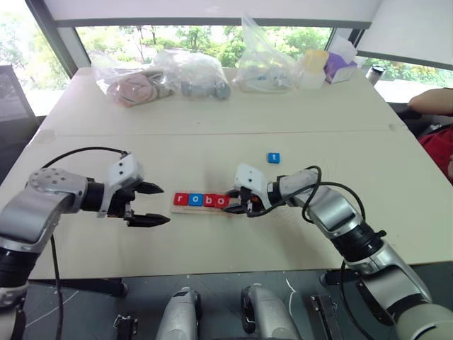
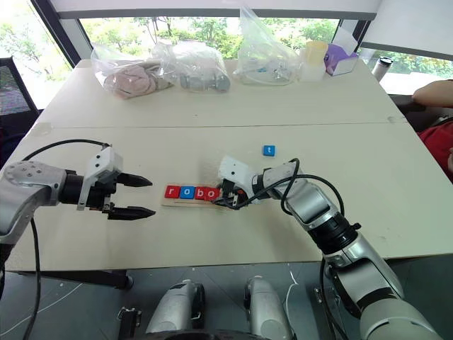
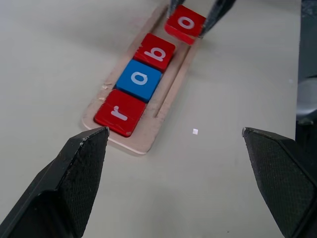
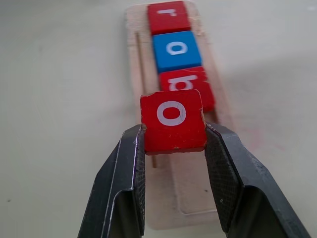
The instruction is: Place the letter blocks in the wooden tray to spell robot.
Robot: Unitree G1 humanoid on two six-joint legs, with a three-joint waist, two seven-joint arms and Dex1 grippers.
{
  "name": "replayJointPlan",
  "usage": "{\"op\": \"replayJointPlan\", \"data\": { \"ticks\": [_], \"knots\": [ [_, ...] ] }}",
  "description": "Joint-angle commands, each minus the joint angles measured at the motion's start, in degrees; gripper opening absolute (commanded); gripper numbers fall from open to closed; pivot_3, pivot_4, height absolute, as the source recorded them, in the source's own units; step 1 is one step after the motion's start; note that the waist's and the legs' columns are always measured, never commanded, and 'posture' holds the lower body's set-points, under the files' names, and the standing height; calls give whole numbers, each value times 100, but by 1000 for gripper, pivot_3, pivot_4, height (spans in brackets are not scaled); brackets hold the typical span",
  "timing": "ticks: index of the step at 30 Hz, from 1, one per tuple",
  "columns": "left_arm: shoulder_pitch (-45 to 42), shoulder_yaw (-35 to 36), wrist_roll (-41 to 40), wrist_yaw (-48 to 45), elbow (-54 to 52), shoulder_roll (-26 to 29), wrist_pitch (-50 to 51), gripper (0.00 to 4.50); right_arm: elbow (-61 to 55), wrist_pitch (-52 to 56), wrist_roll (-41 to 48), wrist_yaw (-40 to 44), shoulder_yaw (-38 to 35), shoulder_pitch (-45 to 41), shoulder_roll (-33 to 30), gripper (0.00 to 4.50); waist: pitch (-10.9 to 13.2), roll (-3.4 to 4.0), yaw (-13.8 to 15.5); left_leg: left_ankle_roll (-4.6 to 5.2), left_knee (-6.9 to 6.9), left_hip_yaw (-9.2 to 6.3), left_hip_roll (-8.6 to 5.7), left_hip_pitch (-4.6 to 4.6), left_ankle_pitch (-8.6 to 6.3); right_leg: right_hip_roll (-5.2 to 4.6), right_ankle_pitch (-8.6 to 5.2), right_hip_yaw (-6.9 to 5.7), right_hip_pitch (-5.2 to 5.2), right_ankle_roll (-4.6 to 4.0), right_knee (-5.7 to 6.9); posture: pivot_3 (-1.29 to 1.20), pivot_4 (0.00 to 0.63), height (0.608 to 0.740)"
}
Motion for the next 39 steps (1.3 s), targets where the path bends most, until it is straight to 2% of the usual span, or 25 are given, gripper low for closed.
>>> {"op": "replayJointPlan", "data": {
  "ticks": [1,11,28,35,39],
  "knots": [
    [52,240,-137,70,-256,63,53,4500,43,-178,-84,122,5,-81,11,1118,0,0,-4,0,0,0,1,1,0,1,0,0,0,0,1,0,150,740],
    [113,244,-198,196,-340,47,99,4500,738,-539,-341,233,-80,-291,123,1118,0,0,-10,0,-1,1,2,2,0,4,0,0,-1,0,1,0,150,740],
    [32,146,-235,269,-372,-45,156,4500,940,-669,-476,109,-133,-342,346,1118,0,0,-10,0,-1,1,2,2,0,4,0,0,0,0,2,0,150,740],
    [32,152,-269,302,-402,-62,209,4500,939,-772,-528,96,-170,-365,364,4470,0,0,-10,0,-1,1,2,3,0,4,1,0,0,0,2,0,150,740],
    [14,136,-272,316,-394,-78,212,4500,877,-732,-506,19,-255,-399,377,4470,0,0,-10,0,-1,1,2,3,0,4,1,0,0,0,2,0,150,740]
  ]
}}
